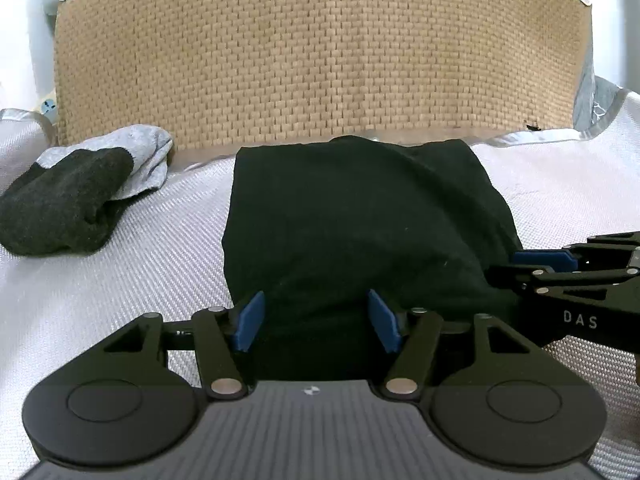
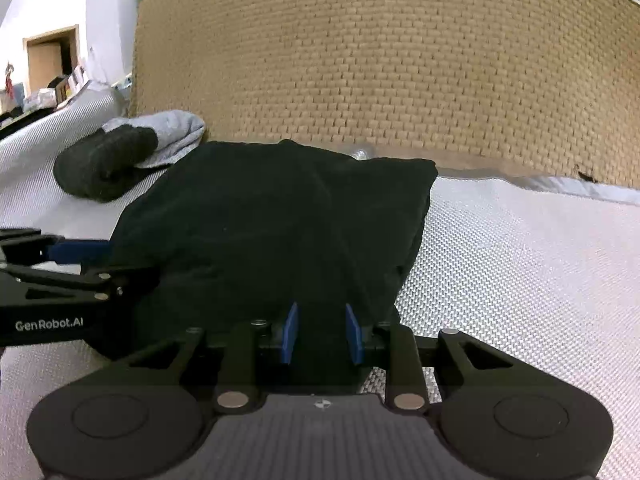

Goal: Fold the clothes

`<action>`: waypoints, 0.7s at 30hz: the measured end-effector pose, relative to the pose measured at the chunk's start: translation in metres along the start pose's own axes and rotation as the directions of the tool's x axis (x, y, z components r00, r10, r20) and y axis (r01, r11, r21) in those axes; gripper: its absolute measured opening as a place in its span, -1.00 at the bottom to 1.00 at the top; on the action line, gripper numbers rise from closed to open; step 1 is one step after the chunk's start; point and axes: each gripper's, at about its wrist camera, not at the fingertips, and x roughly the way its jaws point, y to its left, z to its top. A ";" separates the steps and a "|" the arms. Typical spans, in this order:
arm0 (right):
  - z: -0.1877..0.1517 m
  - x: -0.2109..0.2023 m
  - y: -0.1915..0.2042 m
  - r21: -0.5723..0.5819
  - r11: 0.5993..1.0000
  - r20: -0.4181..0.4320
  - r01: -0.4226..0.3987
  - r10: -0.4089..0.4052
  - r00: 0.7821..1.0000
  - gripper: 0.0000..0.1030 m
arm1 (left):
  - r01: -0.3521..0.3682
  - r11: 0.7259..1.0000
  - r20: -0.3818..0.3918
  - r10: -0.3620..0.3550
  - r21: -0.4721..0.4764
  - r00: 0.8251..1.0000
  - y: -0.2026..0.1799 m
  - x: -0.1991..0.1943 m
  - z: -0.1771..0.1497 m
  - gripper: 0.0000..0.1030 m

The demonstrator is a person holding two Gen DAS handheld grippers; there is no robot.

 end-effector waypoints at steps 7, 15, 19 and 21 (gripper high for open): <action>-0.001 0.001 0.000 -0.003 1.000 0.004 0.004 -0.004 1.000 -0.40 | -0.018 1.000 -0.012 0.018 0.001 1.000 -0.006 -0.001 -0.002 0.21; 0.000 0.001 0.001 -0.008 1.000 -0.003 0.009 -0.009 1.000 -0.40 | -0.015 0.999 -0.032 0.016 0.041 0.999 -0.007 -0.003 0.000 0.21; -0.001 -0.001 0.004 -0.025 1.000 -0.002 0.017 -0.017 1.000 -0.41 | -0.013 0.998 -0.042 0.015 0.061 0.999 -0.007 -0.004 0.001 0.21; -0.001 -0.001 0.003 -0.025 1.000 -0.005 0.018 -0.018 1.000 -0.41 | -0.012 0.997 -0.047 0.015 0.071 0.999 -0.007 -0.004 0.001 0.21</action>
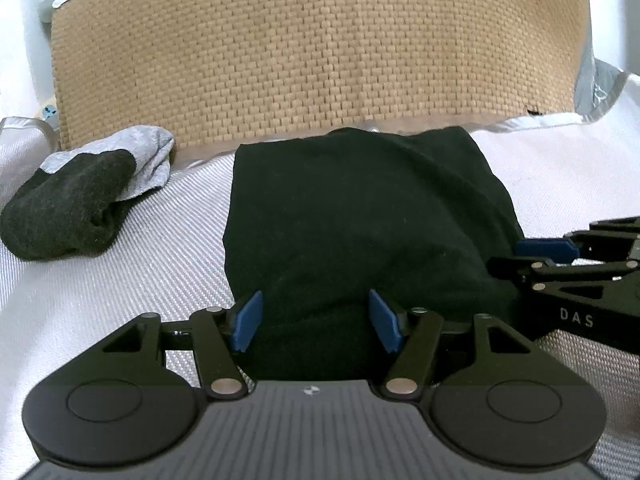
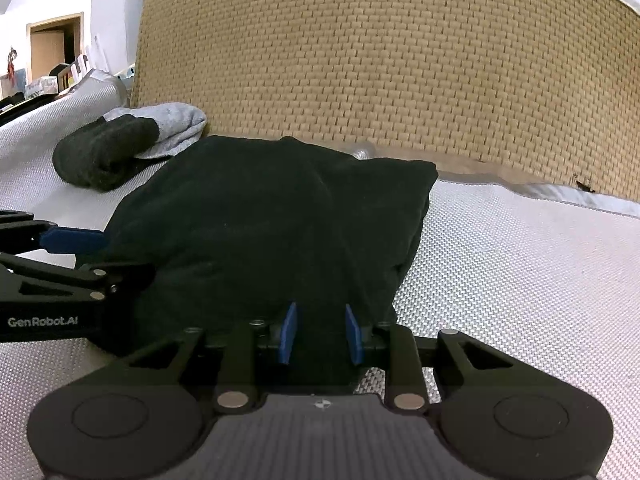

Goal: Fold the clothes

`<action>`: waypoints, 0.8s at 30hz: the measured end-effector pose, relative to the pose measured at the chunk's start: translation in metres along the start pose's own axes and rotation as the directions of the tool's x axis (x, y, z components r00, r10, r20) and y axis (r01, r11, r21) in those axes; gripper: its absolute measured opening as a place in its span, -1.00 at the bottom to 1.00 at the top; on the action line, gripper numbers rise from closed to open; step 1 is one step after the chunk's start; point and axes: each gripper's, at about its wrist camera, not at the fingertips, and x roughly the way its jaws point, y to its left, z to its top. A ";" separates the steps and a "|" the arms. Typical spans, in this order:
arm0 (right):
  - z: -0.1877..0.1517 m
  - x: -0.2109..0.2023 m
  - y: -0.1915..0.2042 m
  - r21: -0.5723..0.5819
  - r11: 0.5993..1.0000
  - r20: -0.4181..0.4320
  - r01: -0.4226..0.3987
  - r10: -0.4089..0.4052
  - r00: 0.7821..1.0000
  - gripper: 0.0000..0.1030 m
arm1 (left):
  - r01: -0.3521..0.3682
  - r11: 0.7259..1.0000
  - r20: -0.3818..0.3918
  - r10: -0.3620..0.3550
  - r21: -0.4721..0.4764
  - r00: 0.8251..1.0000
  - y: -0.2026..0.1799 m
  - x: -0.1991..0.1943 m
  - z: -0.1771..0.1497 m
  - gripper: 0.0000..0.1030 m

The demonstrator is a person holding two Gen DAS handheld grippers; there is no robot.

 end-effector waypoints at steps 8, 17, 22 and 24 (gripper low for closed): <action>0.000 -0.004 0.005 -0.034 0.999 -0.007 0.019 -0.020 1.000 -0.39 | -0.022 0.999 -0.003 0.022 0.042 1.000 -0.008 -0.004 -0.005 0.21; 0.003 -0.009 0.007 -0.066 0.997 -0.030 0.031 -0.033 0.999 -0.33 | -0.002 0.986 -0.031 0.007 0.167 0.999 -0.010 -0.003 0.000 0.29; 0.006 -0.017 0.012 -0.104 0.994 -0.024 0.022 -0.025 0.999 -0.33 | 0.027 0.989 -0.067 -0.018 0.147 0.998 -0.001 0.001 0.001 0.44; 0.006 -0.020 0.012 -0.097 0.995 -0.025 0.014 -0.017 1.000 -0.33 | 0.023 0.991 -0.071 -0.014 0.130 0.997 -0.001 -0.001 -0.002 0.45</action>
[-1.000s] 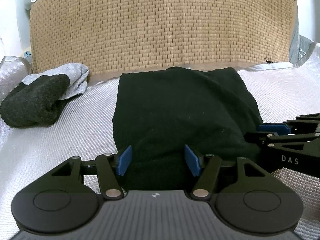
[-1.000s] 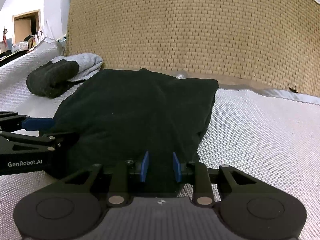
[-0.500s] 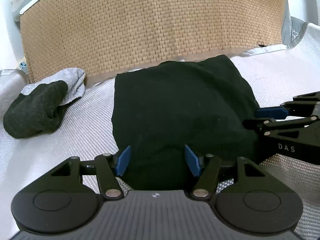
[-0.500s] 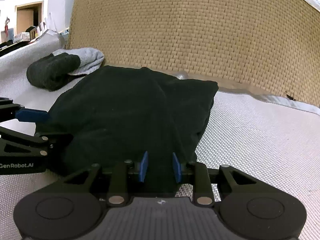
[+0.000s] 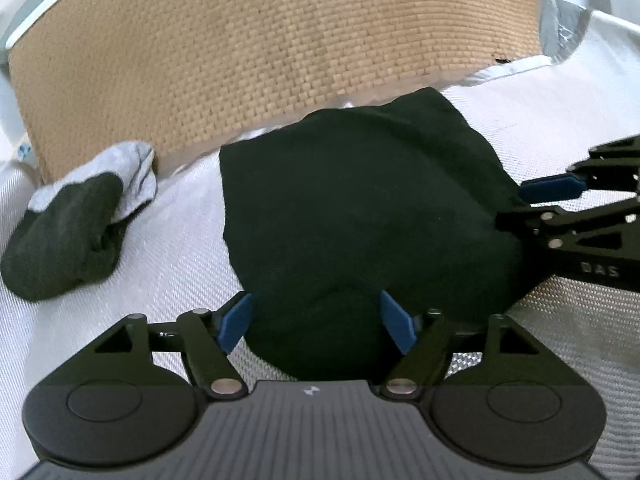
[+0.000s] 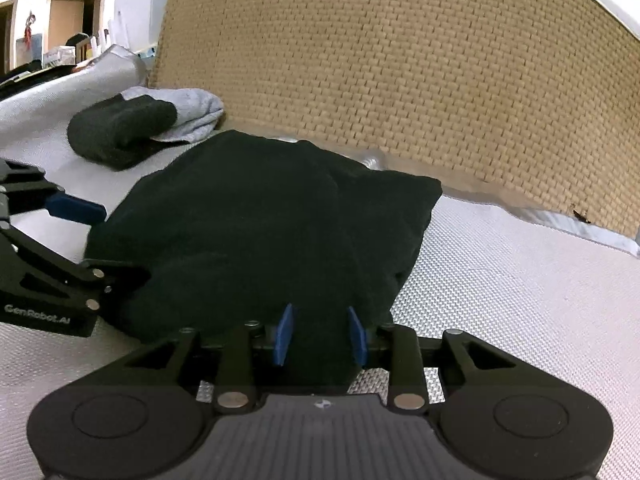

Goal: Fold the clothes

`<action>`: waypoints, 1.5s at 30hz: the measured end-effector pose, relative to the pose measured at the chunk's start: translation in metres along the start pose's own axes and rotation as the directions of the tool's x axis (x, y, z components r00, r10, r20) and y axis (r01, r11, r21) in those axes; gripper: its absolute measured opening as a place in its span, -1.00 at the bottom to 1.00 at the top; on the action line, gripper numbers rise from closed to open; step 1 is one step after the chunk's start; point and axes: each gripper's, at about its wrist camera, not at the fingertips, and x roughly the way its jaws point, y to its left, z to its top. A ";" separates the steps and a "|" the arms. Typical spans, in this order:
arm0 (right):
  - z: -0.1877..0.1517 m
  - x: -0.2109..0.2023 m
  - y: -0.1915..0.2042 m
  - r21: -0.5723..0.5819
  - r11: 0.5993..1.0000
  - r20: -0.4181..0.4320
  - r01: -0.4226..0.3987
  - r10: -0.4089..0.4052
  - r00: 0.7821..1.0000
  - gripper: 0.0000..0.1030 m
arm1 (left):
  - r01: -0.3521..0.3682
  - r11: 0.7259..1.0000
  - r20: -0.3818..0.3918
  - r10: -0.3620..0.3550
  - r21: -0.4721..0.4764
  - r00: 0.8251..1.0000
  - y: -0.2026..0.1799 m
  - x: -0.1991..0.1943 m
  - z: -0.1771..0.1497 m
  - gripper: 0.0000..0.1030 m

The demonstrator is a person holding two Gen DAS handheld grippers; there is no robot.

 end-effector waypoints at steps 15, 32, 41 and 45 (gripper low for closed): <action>-0.002 -0.014 0.009 0.005 1.000 -0.005 0.002 -0.002 1.000 -0.20 | -0.016 0.981 -0.006 0.018 0.195 1.000 -0.019 -0.018 -0.014 0.44; -0.003 -0.021 0.021 -0.104 0.995 -0.015 0.000 -0.002 1.000 -0.08 | -0.025 0.940 -0.021 0.034 0.340 0.999 -0.027 -0.012 -0.010 0.47; -0.015 -0.026 0.044 -0.439 0.897 -0.005 0.050 -0.058 0.998 0.18 | -0.027 0.914 -0.002 0.030 0.405 1.000 -0.029 -0.013 -0.016 0.47; -0.018 -0.018 0.045 -0.421 0.907 -0.068 -0.006 -0.025 0.997 0.18 | -0.013 0.911 -0.008 0.018 0.413 1.000 -0.026 -0.014 -0.015 0.47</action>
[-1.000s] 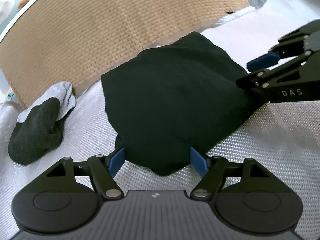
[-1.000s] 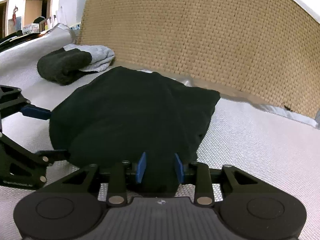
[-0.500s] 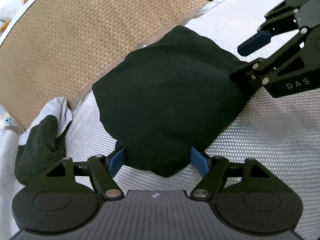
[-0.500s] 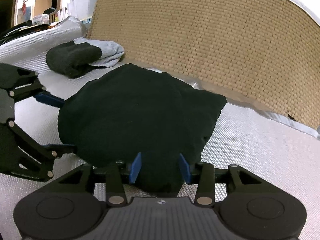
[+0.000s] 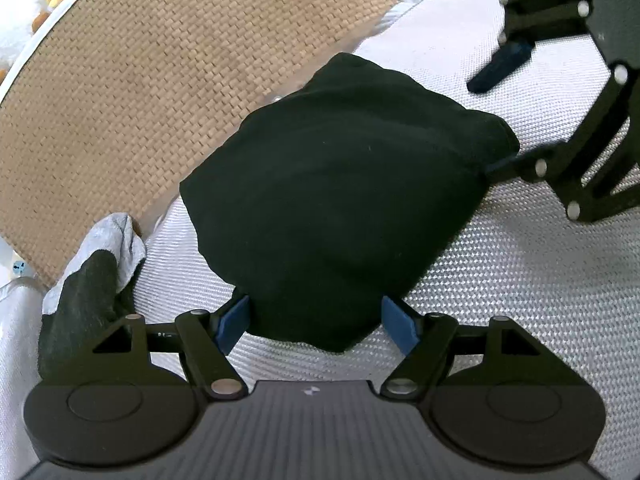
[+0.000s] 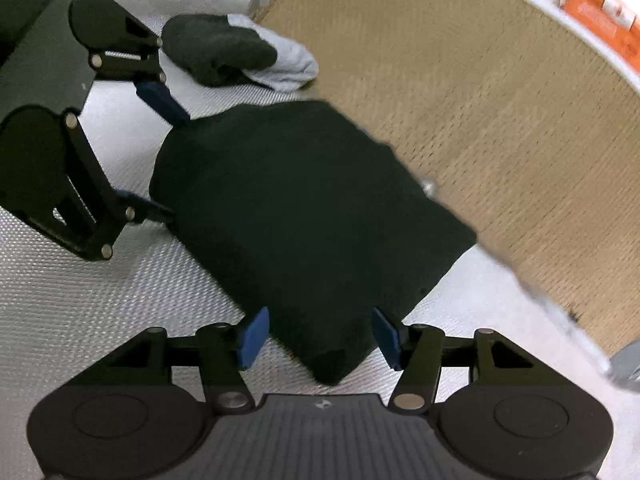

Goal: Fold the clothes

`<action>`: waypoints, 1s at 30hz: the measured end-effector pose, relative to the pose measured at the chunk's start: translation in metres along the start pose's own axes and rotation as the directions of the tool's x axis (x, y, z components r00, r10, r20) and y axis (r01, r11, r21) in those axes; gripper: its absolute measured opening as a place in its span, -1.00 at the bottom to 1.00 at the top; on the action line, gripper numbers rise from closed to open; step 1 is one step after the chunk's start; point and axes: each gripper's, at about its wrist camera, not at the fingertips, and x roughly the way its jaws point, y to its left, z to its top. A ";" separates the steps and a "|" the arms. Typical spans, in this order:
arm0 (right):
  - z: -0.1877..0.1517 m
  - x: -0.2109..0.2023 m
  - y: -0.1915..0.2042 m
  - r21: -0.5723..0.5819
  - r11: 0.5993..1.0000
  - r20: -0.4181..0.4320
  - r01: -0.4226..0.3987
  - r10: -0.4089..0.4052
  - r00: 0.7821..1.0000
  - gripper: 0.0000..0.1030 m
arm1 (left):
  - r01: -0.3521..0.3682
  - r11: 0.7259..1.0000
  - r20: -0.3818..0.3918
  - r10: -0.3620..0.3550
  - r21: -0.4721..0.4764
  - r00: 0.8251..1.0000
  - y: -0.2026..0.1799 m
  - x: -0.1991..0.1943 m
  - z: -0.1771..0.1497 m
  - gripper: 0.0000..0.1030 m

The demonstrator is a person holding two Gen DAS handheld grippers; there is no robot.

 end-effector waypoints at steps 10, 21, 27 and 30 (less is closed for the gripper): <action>0.002 0.000 -0.017 0.196 0.979 0.023 -0.048 0.045 0.999 0.18 | 0.014 0.996 0.082 -0.006 -0.089 0.997 0.009 -0.013 0.000 0.44; -0.012 0.012 -0.072 0.629 0.777 0.028 -0.027 0.013 1.000 0.18 | 0.104 0.885 0.179 -0.025 -0.453 0.984 0.032 -0.009 0.010 0.44; -0.013 0.019 -0.069 0.630 0.776 0.008 -0.029 0.031 1.000 0.18 | 0.101 0.894 0.160 -0.034 -0.436 0.987 0.019 0.007 0.005 0.44; -0.013 0.024 -0.066 0.622 0.782 -0.004 -0.025 0.036 0.999 0.18 | 0.098 0.902 0.167 -0.030 -0.420 0.985 0.016 0.009 0.001 0.45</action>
